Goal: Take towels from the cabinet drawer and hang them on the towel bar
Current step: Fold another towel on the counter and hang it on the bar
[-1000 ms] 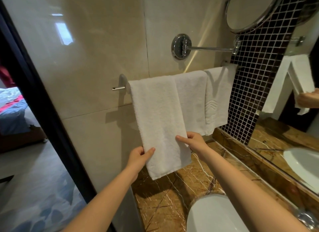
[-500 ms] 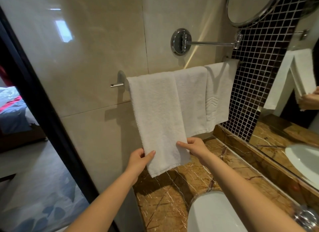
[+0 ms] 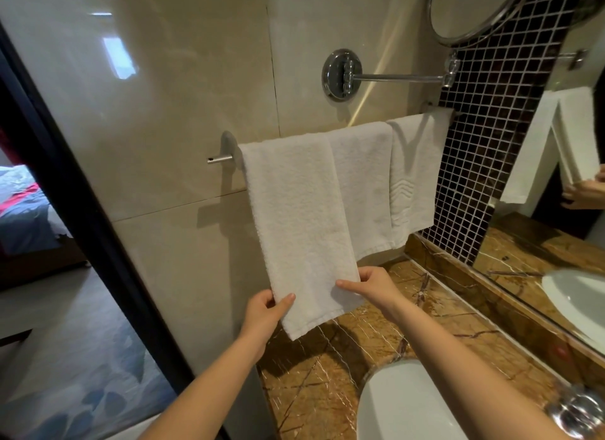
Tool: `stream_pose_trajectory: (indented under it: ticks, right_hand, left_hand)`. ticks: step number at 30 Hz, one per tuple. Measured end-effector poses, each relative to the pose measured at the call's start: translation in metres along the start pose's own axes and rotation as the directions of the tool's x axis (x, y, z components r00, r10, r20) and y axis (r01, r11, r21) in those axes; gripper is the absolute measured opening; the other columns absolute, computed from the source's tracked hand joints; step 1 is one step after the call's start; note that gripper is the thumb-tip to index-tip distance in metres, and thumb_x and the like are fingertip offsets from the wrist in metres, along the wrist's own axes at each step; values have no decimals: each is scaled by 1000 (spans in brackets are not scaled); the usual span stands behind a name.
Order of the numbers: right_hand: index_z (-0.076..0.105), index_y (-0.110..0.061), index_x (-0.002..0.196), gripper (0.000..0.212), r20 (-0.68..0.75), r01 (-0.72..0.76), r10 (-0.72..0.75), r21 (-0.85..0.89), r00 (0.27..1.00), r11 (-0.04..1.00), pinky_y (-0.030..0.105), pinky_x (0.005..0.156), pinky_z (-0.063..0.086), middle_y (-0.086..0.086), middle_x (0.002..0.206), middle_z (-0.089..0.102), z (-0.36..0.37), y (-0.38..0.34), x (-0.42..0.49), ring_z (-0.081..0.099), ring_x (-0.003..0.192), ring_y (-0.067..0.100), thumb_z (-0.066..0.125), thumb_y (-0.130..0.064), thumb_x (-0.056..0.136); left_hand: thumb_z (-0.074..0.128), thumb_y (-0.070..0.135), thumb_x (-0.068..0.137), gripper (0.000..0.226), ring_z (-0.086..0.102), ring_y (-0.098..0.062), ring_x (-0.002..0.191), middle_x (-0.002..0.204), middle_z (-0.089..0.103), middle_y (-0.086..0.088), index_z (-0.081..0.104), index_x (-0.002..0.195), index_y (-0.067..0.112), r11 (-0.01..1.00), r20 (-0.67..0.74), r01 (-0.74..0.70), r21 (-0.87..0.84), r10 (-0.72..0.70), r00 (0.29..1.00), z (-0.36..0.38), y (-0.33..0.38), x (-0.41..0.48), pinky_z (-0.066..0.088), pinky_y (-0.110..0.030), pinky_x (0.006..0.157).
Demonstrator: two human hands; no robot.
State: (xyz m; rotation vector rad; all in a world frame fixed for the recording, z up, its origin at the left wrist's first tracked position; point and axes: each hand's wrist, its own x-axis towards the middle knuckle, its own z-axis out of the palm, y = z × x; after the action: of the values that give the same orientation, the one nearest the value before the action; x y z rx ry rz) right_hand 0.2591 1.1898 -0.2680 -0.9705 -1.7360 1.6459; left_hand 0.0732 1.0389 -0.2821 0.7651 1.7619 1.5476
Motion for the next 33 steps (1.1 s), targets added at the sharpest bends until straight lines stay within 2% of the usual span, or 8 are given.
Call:
stream_pose_trajectory:
  ticks: [8,13,18,23,26,27,30,33]
  right_hand:
    - [73,-9,87,18,3,-19,19,22,1000,1000,18,60,53,1,85,76,0,9,-5,72,77,11,80,-20,74]
    - [74,-10,83,23,-2,-18,18,25,1000,1000,15,60,52,-1,84,76,0,16,-6,72,77,10,81,-28,70]
    - [70,-9,73,20,-24,-29,29,9,999,1000,15,60,51,-2,78,75,1,21,-5,70,71,6,78,-27,76]
    - [66,-15,59,28,-51,-27,27,9,998,1000,15,55,46,-2,66,68,3,22,-4,60,57,3,72,-27,83]
    - [67,7,79,37,-55,-11,9,-32,998,999,32,68,41,13,78,61,4,22,-5,54,69,20,72,-29,83]
    - [66,6,82,37,-55,-9,6,-48,998,999,34,69,38,15,78,57,4,22,-6,50,71,22,72,-30,83]
    - [59,-6,76,29,-70,14,-20,-87,997,996,34,61,32,13,74,47,4,19,-9,38,61,21,72,-31,83]
    - [57,-7,66,34,-82,20,-27,-88,996,996,27,54,30,13,70,48,1,22,-11,36,54,18,72,-33,83]
  left_hand:
    - [72,25,83,11,69,-11,82,88,74,6,69,91,18,1000,-8,-4,23,4,1000,-1,-7,-2,52,-21,64]
    - [71,28,83,11,70,-10,74,81,74,5,70,87,19,999,-11,16,37,-15,1000,-1,-13,-5,51,-20,57]
    - [72,27,82,9,71,-13,76,82,75,4,71,88,19,999,21,31,38,-32,999,-1,-13,-6,54,-23,61]
    - [74,23,81,8,70,-9,73,80,75,6,71,87,18,996,76,57,65,-62,995,0,-16,-7,50,-17,57]
    - [74,22,81,6,69,-8,65,72,74,3,71,77,18,994,91,53,93,-61,994,6,-16,-10,48,-17,54]
    - [74,23,81,8,69,-9,64,71,74,3,71,76,17,993,87,52,103,-61,994,8,-17,-10,48,-18,54]
    - [74,27,80,14,69,-14,65,70,73,0,72,75,14,992,60,55,114,-62,996,10,-19,-12,51,-23,56]
    - [74,29,80,17,69,-14,62,67,72,-1,71,71,15,994,29,75,82,-77,997,7,-24,-16,50,-23,54]
